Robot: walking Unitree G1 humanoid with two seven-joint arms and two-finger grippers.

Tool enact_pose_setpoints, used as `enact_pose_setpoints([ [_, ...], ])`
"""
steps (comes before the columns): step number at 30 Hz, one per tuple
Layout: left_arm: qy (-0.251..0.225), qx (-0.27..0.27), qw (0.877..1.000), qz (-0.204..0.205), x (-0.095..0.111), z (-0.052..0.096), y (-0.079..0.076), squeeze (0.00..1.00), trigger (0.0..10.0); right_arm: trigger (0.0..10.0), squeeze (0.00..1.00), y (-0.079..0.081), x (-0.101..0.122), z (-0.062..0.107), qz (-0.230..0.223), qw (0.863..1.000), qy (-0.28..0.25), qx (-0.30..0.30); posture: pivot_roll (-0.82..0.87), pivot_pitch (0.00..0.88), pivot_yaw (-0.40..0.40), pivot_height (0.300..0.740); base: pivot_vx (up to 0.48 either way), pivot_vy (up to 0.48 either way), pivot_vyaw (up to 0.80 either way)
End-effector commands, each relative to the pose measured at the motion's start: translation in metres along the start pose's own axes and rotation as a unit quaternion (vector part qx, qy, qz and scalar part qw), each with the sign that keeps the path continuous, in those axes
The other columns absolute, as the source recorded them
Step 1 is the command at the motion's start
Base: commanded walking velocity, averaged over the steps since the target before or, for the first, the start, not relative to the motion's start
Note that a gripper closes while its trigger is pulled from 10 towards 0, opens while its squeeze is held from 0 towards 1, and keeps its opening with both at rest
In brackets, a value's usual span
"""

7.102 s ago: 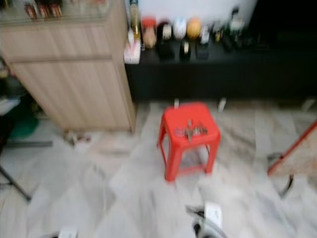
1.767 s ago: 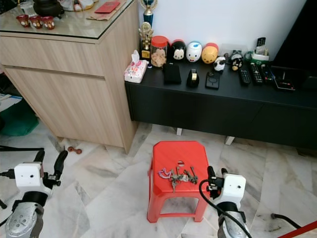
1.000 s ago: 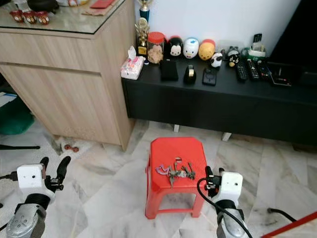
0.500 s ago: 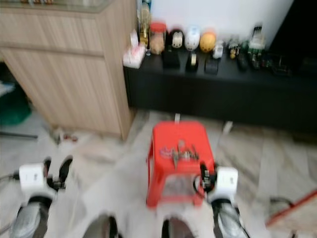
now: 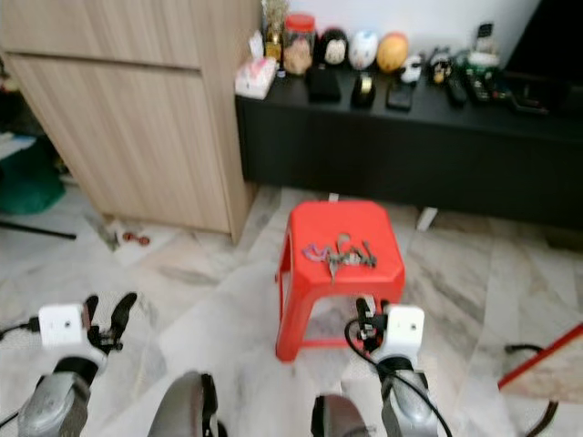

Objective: Hang keys on a hook

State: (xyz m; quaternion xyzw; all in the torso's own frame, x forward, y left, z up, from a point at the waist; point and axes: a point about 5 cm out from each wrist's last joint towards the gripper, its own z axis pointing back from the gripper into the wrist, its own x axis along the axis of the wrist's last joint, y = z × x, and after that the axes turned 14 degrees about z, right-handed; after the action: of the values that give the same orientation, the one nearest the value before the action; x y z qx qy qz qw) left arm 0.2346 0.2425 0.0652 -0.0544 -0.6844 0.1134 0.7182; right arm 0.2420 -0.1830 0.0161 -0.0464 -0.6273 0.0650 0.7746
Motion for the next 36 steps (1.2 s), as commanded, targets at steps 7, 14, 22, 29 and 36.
enact_pose_setpoints([
  [7,0.016,-0.004,1.000,0.003,-0.009,-0.001,0.004,0.00,10.0,10.0,0.00,-0.005,-0.010,0.006,-0.022,0.999,0.021,-0.025,-0.18,0.086,-0.011,0.626,0.000,0.000,0.00],
  [14,0.012,-0.015,1.000,0.006,-0.011,-0.005,-0.002,0.00,10.0,10.0,0.00,-0.004,-0.010,0.008,-0.015,0.999,0.017,-0.024,-0.18,0.088,-0.008,0.626,0.000,0.000,0.00],
  [22,0.002,-0.008,1.000,0.009,-0.009,-0.004,-0.003,0.00,10.0,10.0,0.00,-0.002,-0.010,0.004,-0.012,1.000,0.017,-0.018,-0.16,0.080,-0.020,0.626,0.194,0.000,0.00],
  [29,-0.002,-0.005,1.000,0.008,-0.007,-0.004,-0.004,0.00,10.0,10.0,0.00,0.001,-0.008,0.000,-0.008,1.000,0.016,-0.009,-0.15,0.088,-0.027,0.626,0.344,0.000,0.00],
  [36,-0.008,-0.009,1.000,0.007,0.001,-0.006,-0.011,0.00,10.0,10.0,0.00,0.000,-0.007,-0.001,-0.013,1.000,0.015,-0.016,-0.16,0.116,-0.026,0.626,0.359,0.000,0.00],
])
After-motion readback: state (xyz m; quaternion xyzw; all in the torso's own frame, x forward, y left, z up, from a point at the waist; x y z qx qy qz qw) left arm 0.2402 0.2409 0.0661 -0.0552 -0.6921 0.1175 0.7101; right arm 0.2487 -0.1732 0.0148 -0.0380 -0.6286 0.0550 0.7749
